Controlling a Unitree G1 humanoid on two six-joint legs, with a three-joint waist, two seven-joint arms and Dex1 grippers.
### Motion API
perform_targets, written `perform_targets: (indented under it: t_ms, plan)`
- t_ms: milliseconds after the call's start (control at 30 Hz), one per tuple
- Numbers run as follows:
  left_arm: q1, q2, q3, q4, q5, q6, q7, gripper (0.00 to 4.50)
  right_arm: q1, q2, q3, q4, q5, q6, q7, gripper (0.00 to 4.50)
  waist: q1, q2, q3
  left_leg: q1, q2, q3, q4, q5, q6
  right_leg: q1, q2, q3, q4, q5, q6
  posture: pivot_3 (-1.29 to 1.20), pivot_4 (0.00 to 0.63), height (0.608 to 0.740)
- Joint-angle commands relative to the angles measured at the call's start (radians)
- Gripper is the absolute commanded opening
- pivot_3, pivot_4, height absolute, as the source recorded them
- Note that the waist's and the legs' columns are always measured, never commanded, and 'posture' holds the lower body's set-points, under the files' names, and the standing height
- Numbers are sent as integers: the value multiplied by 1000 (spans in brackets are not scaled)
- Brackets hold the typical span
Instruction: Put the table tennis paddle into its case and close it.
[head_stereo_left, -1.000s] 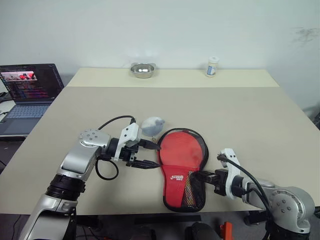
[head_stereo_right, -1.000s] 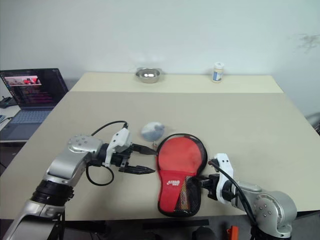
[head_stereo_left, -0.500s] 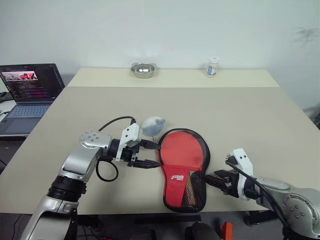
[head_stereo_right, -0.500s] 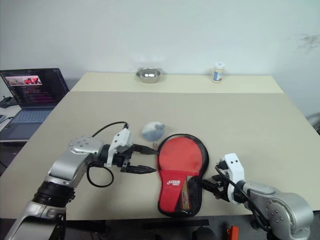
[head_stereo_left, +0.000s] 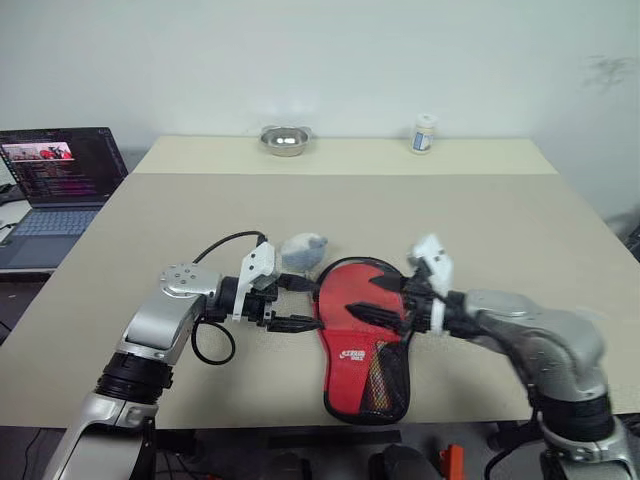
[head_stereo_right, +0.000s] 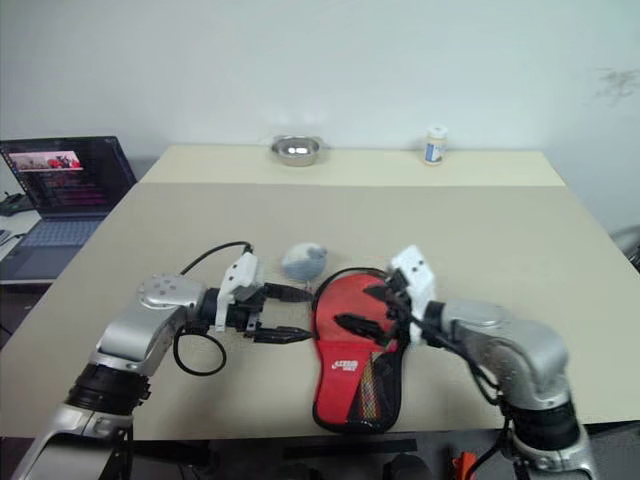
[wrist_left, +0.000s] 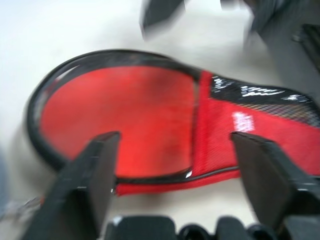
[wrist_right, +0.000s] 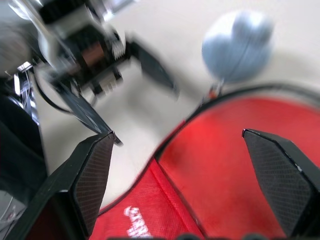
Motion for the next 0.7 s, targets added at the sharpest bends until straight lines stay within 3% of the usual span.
perform_targets:
  t_ms: [33,367,700]
  plan:
    - [-58,-10,71,29,-10,9,82,4477,32,-4,88,33,-86,-108,12,4500,1,0,0,-1,-1,0,0,0,0,0,-1,0,-1,0,0,0,150,740]
    - [-202,-71,60,214,100,-48,256,4477,49,24,171,103,-190,-195,16,4500,1,0,0,-1,-4,-1,1,0,0,0,-2,-1,1,0,0,0,150,740]
    - [-448,-220,-36,780,309,-254,377,4477,44,51,171,103,-233,-190,-8,4500,0,-1,0,-1,-4,0,1,0,0,0,0,-1,1,0,0,0,150,740]
